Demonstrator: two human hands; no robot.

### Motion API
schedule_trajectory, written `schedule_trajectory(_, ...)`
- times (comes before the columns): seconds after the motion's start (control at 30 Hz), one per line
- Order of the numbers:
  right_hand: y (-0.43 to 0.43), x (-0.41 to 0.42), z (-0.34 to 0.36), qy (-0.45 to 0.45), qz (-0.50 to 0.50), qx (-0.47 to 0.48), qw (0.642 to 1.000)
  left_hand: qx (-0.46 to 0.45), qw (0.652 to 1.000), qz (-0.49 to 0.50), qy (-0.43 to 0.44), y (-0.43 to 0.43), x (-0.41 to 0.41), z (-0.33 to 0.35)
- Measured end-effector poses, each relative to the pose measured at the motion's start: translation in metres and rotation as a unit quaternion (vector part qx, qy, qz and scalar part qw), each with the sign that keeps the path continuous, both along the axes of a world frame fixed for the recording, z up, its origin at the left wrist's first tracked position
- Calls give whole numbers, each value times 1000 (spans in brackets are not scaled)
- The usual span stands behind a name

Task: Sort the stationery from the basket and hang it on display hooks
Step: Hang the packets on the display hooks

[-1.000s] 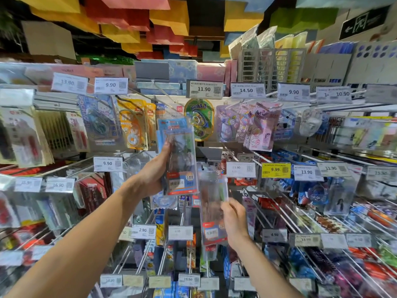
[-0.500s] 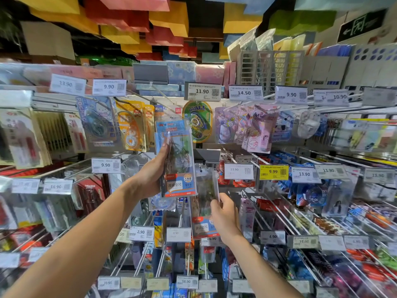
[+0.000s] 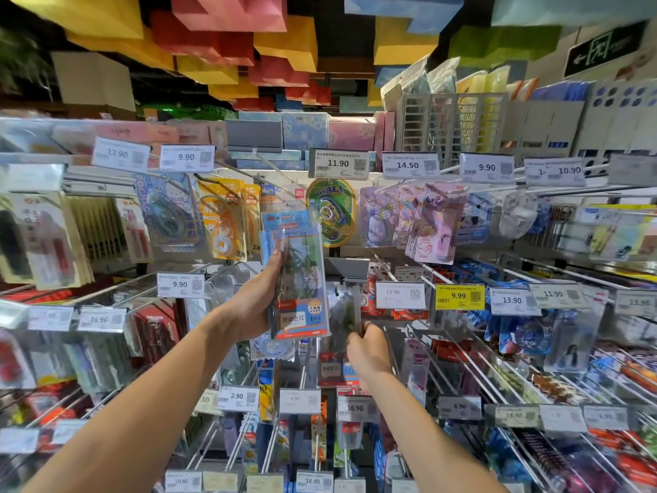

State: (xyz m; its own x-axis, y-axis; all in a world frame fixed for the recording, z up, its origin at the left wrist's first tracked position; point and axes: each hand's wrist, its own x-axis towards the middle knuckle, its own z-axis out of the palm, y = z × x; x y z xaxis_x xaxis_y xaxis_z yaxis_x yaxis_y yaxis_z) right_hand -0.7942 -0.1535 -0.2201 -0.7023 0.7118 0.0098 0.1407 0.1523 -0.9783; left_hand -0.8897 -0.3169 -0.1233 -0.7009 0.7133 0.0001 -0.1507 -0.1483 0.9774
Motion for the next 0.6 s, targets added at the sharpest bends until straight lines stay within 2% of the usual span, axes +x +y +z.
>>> schedule_trajectory(0.1, 3, -4, 6, -19, -2, -37, 999, 4, 1000, -19, 3, 0, -4, -3)
schedule_trajectory(0.2, -1, 1, 5, 4, -44, -61, 997, 19, 999, -24, 9, 0, -2, -2)
schedule_trajectory(0.3, -12, 11, 6, 97, -80, -6, 992, 12, 1000, -27, 10, 0, -3, -4)
schedule_trajectory(0.43, -35, 22, 34, 226, -11, 117, 967, 7, 1000, -25, 9, -1, -2, -3)
schedule_trajectory(0.5, -44, 16, 50, 212, 12, 203, 956, 1, 999, -20, 29, -1, -2, -3)
schedule_trajectory(0.6, -49, 5, 54, 187, 27, 230, 955, 2, 999, -18, 44, -1, -2, -5)
